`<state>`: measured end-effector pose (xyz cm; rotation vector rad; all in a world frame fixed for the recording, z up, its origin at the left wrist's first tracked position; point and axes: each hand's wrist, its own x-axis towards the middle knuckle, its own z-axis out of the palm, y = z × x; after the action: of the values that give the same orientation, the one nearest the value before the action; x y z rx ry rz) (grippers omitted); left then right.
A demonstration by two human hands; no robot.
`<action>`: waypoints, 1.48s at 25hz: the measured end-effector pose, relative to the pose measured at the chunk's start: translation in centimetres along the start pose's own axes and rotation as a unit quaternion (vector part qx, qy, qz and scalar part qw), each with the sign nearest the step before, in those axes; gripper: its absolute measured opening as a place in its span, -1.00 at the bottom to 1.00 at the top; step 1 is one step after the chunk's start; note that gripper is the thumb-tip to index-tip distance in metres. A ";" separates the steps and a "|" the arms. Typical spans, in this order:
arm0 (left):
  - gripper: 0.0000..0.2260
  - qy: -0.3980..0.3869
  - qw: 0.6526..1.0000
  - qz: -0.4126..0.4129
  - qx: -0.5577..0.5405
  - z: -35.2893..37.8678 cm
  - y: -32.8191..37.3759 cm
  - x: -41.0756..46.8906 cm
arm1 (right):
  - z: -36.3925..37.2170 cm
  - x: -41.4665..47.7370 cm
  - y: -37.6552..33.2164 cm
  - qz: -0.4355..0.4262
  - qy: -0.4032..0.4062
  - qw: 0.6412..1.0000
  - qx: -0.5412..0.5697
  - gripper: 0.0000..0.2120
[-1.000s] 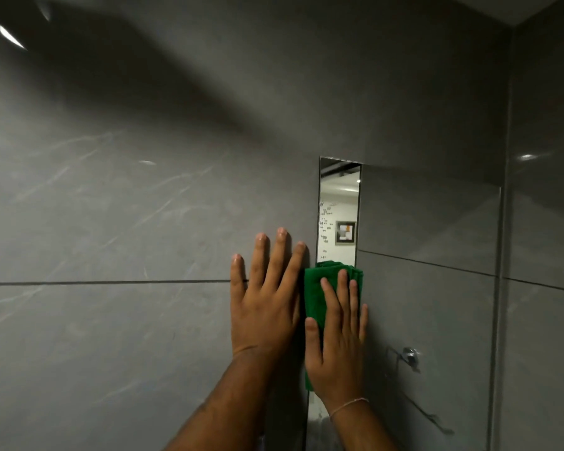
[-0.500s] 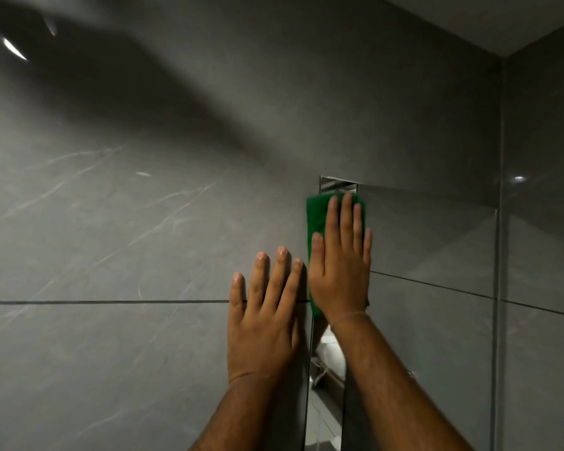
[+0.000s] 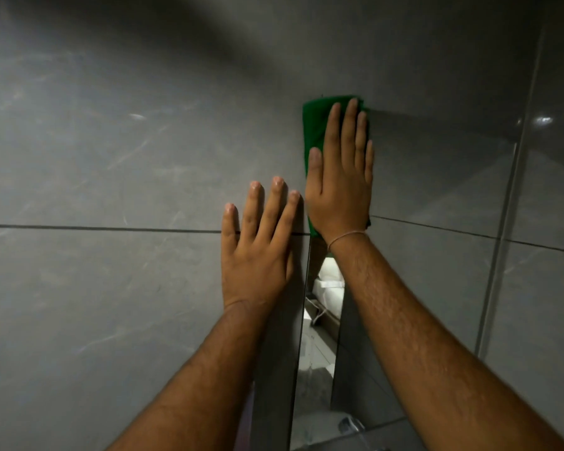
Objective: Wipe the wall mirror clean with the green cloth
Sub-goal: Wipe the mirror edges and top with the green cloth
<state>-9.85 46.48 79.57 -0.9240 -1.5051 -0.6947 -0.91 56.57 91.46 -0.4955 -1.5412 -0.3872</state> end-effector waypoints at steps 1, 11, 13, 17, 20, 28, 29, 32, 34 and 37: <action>-0.34 -0.005 1.000 -0.001 -0.001 0.0 0.2 -0.2 | 0.1 -2.7 0.2 0.004 -0.009 1.000 0.004 -0.40; -0.31 0.004 1.000 -0.012 0.006 0.4 0.4 -0.2 | -0.6 -33.4 2.0 0.011 -0.160 0.986 -0.046 -0.38; -0.31 -0.004 1.000 -0.013 0.011 0.4 0.3 -0.2 | -1.0 -39.1 2.4 0.003 -0.206 0.976 -0.073 -0.40; -0.31 -0.015 1.000 -0.011 0.011 0.1 0.4 -0.1 | -1.5 -44.5 3.7 -0.013 -0.265 0.960 -0.091 -0.44; -0.31 -0.017 1.000 -0.010 0.008 0.1 0.5 -0.1 | -1.2 -45.0 4.2 -0.001 -0.271 0.959 -0.082 -0.44; -0.28 -0.001 1.000 -0.012 -0.013 1.5 0.2 -0.2 | -1.3 -43.8 8.5 0.193 -0.148 0.970 -0.005 -0.39; -0.28 0.002 1.000 -0.012 -0.016 1.8 0.0 -0.2 | -1.4 -43.5 9.3 0.196 -0.145 0.970 0.007 -0.39; -0.28 -0.006 0.999 -0.018 -0.034 2.9 -0.4 -0.2 | -1.5 -43.2 11.0 0.209 -0.136 0.968 0.040 -0.39; -0.30 -0.007 0.998 -0.032 -0.044 3.7 -0.6 -0.3 | -1.3 -42.8 12.4 0.238 -0.118 0.962 0.055 -0.39; -0.33 -0.021 0.998 -0.023 -0.055 4.9 -1.2 -0.3 | -1.4 -41.8 15.5 0.311 -0.066 0.945 0.075 -0.38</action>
<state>-13.44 49.94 78.69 -0.9959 -1.5418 -0.8022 8.36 65.97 48.86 -0.8631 -1.4386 0.2537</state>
